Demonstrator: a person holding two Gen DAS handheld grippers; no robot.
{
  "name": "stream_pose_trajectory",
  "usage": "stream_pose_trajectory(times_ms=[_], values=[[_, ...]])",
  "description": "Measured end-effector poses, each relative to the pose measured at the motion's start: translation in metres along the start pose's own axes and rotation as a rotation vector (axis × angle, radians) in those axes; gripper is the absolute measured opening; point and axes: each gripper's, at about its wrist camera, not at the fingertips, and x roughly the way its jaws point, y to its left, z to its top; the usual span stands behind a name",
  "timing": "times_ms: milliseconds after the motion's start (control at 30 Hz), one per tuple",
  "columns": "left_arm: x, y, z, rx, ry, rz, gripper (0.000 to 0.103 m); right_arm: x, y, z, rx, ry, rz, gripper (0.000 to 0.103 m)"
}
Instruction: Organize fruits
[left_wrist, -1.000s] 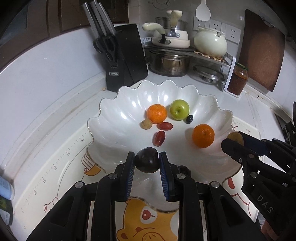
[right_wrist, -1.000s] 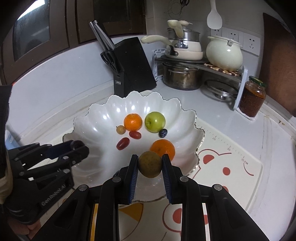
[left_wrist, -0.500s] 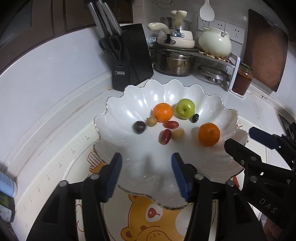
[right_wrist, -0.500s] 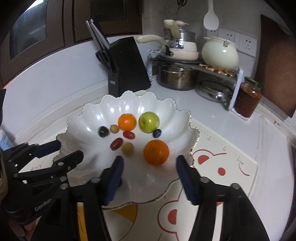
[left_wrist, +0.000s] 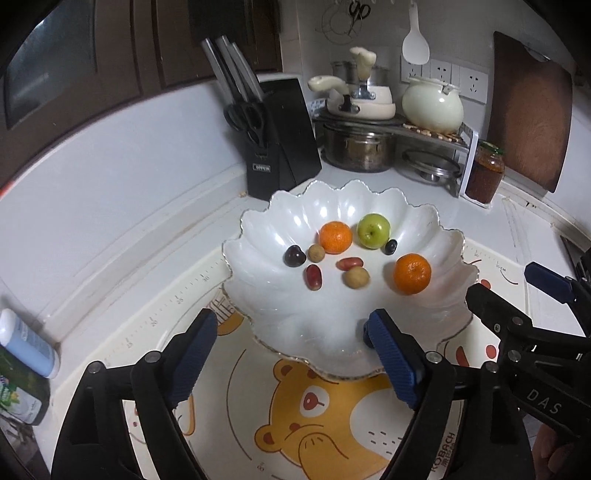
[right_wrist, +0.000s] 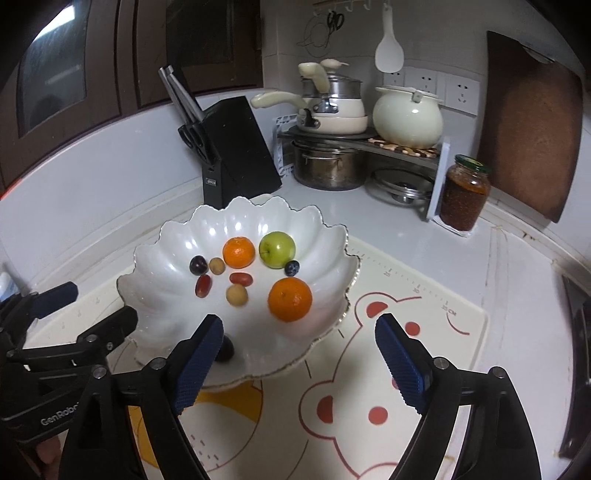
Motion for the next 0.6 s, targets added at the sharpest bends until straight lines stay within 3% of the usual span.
stream_pose_trajectory(times_ms=[600], values=[[-0.074,-0.004,-0.03,-0.04,-0.077,0.041,0.101,-0.067,-0.011,-0.029,0.043,-0.057,-0.035,0.089]])
